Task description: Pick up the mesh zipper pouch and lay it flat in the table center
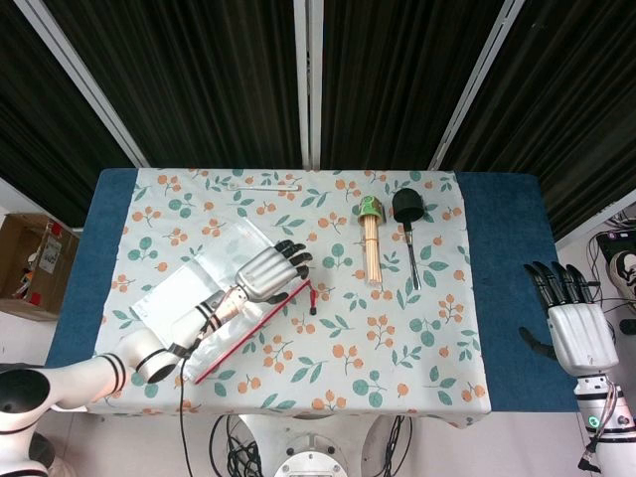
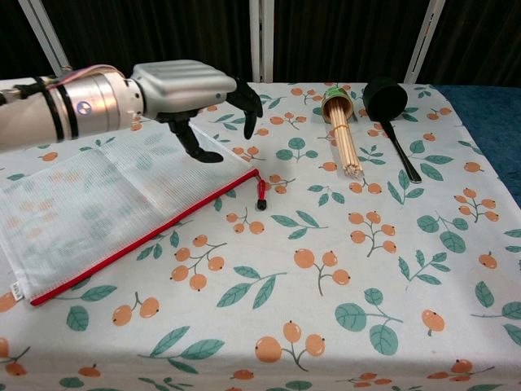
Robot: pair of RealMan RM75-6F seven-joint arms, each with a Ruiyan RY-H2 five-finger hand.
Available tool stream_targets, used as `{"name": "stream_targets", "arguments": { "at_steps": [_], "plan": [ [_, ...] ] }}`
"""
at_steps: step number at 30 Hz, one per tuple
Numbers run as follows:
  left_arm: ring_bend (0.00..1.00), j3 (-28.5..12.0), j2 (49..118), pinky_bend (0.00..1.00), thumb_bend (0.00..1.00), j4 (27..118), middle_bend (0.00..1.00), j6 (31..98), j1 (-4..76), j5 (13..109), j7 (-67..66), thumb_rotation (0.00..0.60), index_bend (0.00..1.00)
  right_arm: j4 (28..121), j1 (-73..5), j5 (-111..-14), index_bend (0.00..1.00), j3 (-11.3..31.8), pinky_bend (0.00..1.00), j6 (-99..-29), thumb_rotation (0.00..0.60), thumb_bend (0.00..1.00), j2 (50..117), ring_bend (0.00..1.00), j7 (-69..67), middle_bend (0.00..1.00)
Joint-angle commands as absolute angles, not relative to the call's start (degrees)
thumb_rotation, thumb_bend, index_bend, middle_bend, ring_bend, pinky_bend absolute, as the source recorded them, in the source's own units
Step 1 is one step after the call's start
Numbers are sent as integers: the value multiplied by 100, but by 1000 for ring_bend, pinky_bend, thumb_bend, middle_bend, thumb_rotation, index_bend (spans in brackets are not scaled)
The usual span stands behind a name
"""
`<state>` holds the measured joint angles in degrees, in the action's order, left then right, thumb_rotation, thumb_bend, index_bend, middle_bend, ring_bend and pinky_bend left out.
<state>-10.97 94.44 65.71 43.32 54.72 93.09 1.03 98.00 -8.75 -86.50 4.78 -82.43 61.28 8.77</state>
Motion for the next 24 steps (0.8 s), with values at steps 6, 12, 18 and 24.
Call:
{"name": "stream_targets", "arguments": {
  "at_steps": [6, 12, 18, 24],
  "plan": [
    [118, -1021, 10080, 166, 258, 5936, 192, 3831, 6068, 9095, 138, 600, 411, 9683, -887, -8620, 30, 479, 0, -8210, 600, 122, 6171, 0, 767, 88],
    [118, -887, 10422, 165, 258, 5455, 193, 3498, 6299, 8901, 45, 600, 417, 9556, -859, -8615, 30, 468, 0, -8238, 600, 122, 6182, 0, 626, 88],
    [118, -840, 10557, 165, 258, 5250, 192, 3439, 6358, 8719, 17, 600, 438, 9439, -861, -8598, 30, 472, 0, -8225, 600, 121, 6215, 0, 517, 88],
    [118, -815, 10686, 165, 258, 5079, 192, 3356, 6469, 8596, -37, 600, 453, 9381, -872, -8589, 30, 472, 0, -8201, 600, 119, 6229, 0, 482, 88]
  ]
}}
